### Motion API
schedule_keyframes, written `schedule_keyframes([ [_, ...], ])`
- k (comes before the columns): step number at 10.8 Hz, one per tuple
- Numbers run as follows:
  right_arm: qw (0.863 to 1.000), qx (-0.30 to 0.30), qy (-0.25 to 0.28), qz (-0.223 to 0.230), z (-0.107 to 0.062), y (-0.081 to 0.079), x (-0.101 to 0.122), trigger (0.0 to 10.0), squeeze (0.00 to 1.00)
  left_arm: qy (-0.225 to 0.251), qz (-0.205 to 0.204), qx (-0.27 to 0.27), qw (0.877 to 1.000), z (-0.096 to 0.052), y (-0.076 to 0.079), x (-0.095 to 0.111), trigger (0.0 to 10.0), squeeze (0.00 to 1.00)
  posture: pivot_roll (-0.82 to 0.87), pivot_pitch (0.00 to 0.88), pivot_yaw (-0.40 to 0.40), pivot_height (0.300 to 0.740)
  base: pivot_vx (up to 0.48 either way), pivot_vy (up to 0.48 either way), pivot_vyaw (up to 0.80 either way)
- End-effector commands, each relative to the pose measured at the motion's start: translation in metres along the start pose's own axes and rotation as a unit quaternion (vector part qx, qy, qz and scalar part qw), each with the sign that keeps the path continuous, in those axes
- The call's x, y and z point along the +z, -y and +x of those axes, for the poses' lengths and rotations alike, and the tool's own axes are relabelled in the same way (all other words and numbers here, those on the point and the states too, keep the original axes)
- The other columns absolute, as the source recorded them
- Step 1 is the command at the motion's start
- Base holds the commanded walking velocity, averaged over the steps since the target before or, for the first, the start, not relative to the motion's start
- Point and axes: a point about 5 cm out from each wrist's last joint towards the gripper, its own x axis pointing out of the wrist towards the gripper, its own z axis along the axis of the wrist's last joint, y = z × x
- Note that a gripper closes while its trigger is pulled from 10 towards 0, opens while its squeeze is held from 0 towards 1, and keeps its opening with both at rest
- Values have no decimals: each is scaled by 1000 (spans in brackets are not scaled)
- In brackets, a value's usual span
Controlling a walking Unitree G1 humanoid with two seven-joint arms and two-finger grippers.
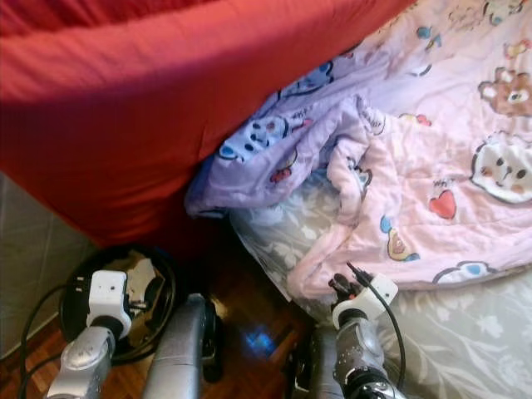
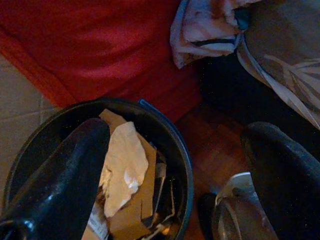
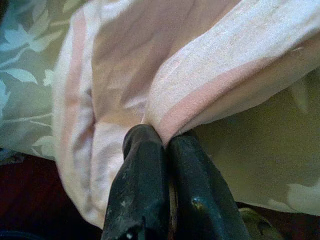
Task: Clean up the room
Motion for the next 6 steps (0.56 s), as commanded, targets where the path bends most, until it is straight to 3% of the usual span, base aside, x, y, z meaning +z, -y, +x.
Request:
schedule_keyframes([
  [1,1000,-21,-4,-1,-4,10,-3,10000,0,-25,1,8,1000,-8,-2,-15,10000,0,225,253,11,704,0,0,0],
  [3,1000,-25,-4,-3,-4,12,-2,10000,0,-34,1,15,999,-10,-5,-20,10000,0,225,247,8,738,0,0,0],
  [5,999,-34,-6,-12,-4,14,-2,10000,0,-61,-4,19,998,-12,-4,-31,10000,0,219,215,1,740,0,0,0],
  [6,999,-46,-13,-18,-6,18,-3,10000,0,-86,-8,28,996,-13,-5,-39,10000,0,212,160,-7,740,0,0,0],
])
